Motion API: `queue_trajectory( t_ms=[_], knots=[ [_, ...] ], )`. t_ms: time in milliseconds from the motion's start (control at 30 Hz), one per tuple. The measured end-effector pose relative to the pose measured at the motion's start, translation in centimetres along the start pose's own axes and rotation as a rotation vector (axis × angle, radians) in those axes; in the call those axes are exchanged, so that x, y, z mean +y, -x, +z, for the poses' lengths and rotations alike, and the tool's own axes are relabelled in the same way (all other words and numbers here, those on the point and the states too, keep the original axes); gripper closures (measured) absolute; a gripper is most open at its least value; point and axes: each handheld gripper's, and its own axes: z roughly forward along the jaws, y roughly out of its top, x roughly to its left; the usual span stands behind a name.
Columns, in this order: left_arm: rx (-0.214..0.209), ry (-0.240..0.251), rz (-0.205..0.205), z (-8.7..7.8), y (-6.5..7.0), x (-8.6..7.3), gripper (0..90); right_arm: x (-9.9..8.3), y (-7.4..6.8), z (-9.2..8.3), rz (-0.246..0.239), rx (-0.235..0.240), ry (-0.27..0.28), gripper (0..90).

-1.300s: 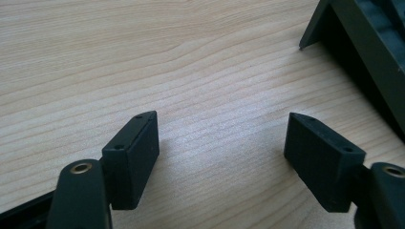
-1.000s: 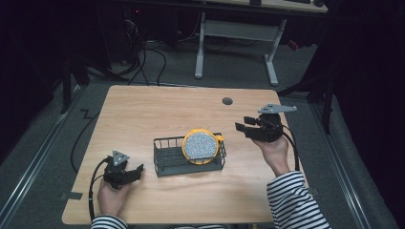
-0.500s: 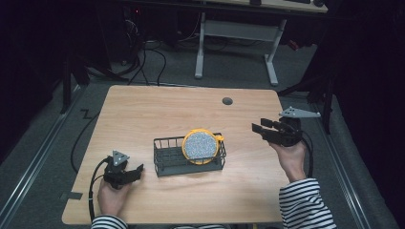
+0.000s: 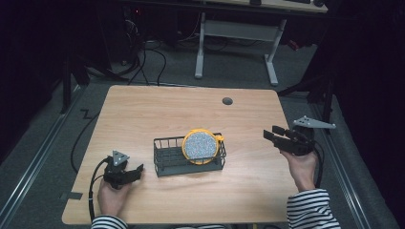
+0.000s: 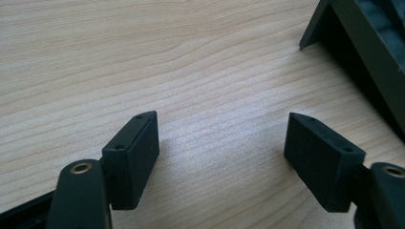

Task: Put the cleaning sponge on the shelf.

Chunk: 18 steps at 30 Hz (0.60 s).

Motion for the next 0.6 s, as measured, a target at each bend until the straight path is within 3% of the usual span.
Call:
queue_trajectory(
  t_ms=[600],
  knots=[
    [0.000,0.000,-0.001,0.0,0.0,0.0,28.3,-4.5,1.0,-1.3,0.067,-0.035,0.004,50.5]
  ],
)
